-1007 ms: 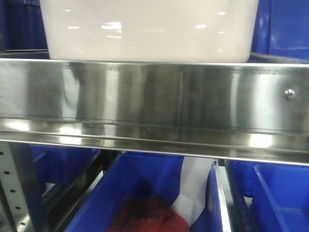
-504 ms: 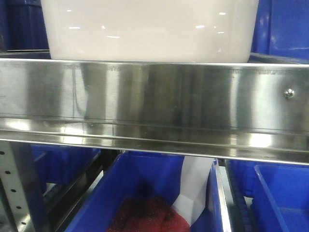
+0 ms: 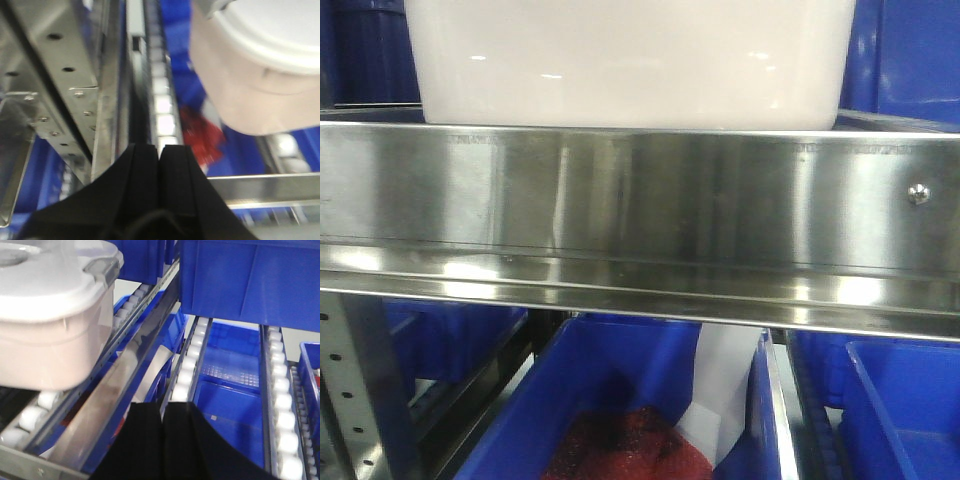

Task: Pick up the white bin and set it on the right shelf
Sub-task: 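Lower the bin onto the roller shelf with both grippers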

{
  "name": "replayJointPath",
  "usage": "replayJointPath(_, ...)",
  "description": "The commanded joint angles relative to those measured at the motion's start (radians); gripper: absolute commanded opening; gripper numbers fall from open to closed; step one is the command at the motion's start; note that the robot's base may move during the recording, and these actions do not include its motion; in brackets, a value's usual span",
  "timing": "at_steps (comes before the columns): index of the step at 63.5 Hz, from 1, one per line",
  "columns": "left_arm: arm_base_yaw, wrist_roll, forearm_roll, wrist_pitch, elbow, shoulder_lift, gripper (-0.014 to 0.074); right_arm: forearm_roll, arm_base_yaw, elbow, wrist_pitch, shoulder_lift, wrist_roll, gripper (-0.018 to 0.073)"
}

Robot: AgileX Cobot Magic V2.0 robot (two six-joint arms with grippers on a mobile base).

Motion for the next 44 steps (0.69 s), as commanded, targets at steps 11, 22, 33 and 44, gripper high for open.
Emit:
replayJointPath(11,-0.007,0.233,-0.264,-0.368,0.322,-0.260,-0.0118,-0.002,-0.002,0.216,-0.161,-0.266,0.004,0.0069)
replayJointPath(22,-0.033,0.385,-0.387,-0.438,0.471,-0.415,-0.0118,-0.003,-0.002,0.316,-0.198,-0.439,0.004,0.0069)
replayJointPath(33,-0.037,0.385,-0.387,-0.481,0.538,-0.565,-0.0118,-0.004,-0.002,0.340,-0.249,-0.533,0.004,0.0069)
replayJointPath(44,-0.037,0.385,-0.397,-0.474,0.541,-0.592,-0.0118,-0.003,-0.002,0.340,-0.267,-0.532,0.004,0.0069)
